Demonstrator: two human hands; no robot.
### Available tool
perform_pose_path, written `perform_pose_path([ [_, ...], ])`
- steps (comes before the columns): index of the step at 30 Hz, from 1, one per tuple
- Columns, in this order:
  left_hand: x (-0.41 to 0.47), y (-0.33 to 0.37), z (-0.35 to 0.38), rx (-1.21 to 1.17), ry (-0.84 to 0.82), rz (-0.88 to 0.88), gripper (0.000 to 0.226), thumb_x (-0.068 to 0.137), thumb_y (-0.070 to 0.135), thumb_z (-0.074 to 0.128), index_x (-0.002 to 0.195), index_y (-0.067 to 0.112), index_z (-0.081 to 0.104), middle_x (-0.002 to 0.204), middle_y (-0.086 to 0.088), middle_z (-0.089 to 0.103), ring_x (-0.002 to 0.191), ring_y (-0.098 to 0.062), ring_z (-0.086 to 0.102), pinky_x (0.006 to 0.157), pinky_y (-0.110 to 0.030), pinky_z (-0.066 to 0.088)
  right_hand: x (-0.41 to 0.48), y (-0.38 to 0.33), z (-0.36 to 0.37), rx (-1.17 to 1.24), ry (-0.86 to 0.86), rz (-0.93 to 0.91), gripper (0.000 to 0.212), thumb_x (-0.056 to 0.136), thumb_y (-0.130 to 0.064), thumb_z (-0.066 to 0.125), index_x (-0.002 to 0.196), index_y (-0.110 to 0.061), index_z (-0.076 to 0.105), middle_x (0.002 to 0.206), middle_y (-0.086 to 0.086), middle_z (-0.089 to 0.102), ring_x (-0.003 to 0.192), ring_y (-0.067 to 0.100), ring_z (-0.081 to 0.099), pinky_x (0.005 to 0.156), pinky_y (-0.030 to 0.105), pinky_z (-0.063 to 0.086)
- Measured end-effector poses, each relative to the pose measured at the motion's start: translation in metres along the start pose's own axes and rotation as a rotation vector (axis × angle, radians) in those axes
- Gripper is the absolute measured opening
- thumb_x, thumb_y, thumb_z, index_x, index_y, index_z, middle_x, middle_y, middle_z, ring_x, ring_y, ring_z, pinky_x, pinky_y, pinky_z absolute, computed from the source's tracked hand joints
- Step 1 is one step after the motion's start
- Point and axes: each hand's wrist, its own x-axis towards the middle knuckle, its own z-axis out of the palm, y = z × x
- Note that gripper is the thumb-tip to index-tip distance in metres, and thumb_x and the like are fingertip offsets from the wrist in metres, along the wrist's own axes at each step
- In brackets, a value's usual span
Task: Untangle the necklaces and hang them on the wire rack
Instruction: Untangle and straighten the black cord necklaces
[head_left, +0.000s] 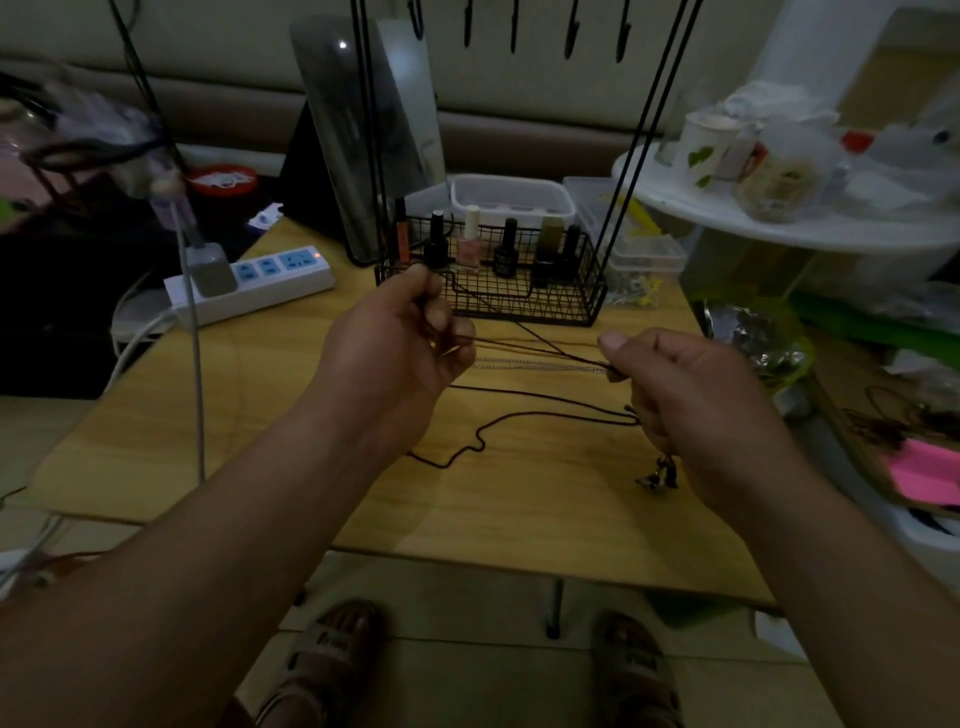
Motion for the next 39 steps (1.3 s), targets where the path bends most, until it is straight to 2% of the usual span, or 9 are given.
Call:
perform_pose_path([
  [5,-0.005,0.003,0.003,0.173,-0.060,-0.007,0.025,0.106,0.029,0.045,0.086,0.018,0.052,0.059,0.003,0.037,0.057,-0.014,0.051,0.055,-0.027,0.044,-0.001,0.001,-0.002,0.063,-0.082,0.094,0.038,0.098,-0.047,0.062,0.080,-0.017,0.074,0.061,0.002,0.033,0.052,0.014,0.029,0.053,0.029,0.021],
  [10,-0.005,0.006,0.002,0.186,-0.093,-0.022,0.023,0.100,0.024,0.044,0.083,0.014,0.057,0.072,-0.001,0.052,0.070,-0.017,0.058,0.064,-0.029,0.053,-0.002,-0.003,-0.009,0.027,-0.203,0.178,0.040,0.098,-0.047,0.060,0.080,-0.014,0.075,0.063,0.002,0.030,0.052,0.013,0.025,0.047,0.025,0.022],
  [14,-0.005,0.011,0.002,0.006,-0.280,-0.163,0.049,0.102,0.031,0.033,0.121,0.000,0.066,0.109,-0.013,0.074,0.094,-0.026,0.073,0.084,-0.038,0.060,-0.001,-0.005,-0.011,0.012,-0.162,0.202,0.044,0.100,-0.050,0.055,0.085,-0.012,0.072,0.062,0.002,0.044,0.050,0.013,0.033,0.048,0.028,0.025],
  [18,-0.007,0.006,0.009,0.033,-0.352,-0.191,0.051,0.105,0.021,0.027,0.139,-0.003,0.055,0.130,-0.022,0.070,0.119,-0.034,0.071,0.101,-0.043,0.058,-0.001,-0.008,-0.007,0.084,-0.172,0.268,0.046,0.105,-0.048,0.047,0.095,-0.012,0.072,0.069,0.001,0.064,0.053,0.011,0.045,0.050,0.029,0.031],
  [22,-0.008,-0.002,0.014,0.360,-0.288,-0.082,0.030,0.107,0.007,0.042,0.132,0.004,0.059,0.112,-0.014,0.078,0.103,-0.027,0.076,0.084,-0.033,0.062,-0.004,-0.014,-0.009,0.287,-0.251,0.239,0.023,0.104,-0.016,0.049,0.104,-0.009,0.071,0.080,0.004,0.070,0.057,0.011,0.048,0.048,0.024,0.030],
  [26,-0.015,-0.017,0.014,1.146,-0.008,0.236,0.011,0.104,0.032,0.060,0.112,0.025,0.057,0.085,-0.003,0.073,0.071,-0.009,0.069,0.059,-0.029,0.053,-0.006,-0.016,-0.012,0.391,-0.319,0.183,0.017,0.099,-0.006,0.054,0.110,-0.009,0.067,0.087,0.006,0.074,0.058,0.010,0.047,0.045,0.019,0.031],
  [29,-0.022,-0.023,0.017,1.111,-0.024,0.404,0.024,0.102,0.032,0.064,0.121,0.031,0.051,0.096,0.005,0.064,0.081,-0.002,0.063,0.055,-0.018,0.051,-0.007,-0.017,-0.011,0.398,-0.328,0.171,0.017,0.099,-0.007,0.056,0.113,-0.011,0.065,0.091,0.007,0.076,0.060,0.009,0.052,0.047,0.018,0.036],
  [33,-0.026,-0.023,0.021,1.084,-0.319,0.385,0.027,0.105,0.025,0.057,0.132,0.029,0.060,0.115,0.013,0.068,0.108,0.004,0.063,0.088,-0.024,0.054,-0.006,-0.012,-0.007,0.352,-0.351,0.124,0.021,0.089,-0.017,0.065,0.110,-0.010,0.065,0.087,0.006,0.074,0.059,0.010,0.054,0.049,0.020,0.038],
  [39,-0.025,-0.024,0.021,0.989,-0.423,0.247,0.010,0.107,0.017,0.056,0.101,0.012,0.062,0.080,0.006,0.073,0.071,-0.019,0.067,0.065,-0.030,0.059,-0.003,-0.008,-0.005,0.244,-0.258,0.068,0.002,0.098,-0.015,0.064,0.098,-0.014,0.064,0.081,0.005,0.073,0.054,0.009,0.049,0.048,0.020,0.035],
])
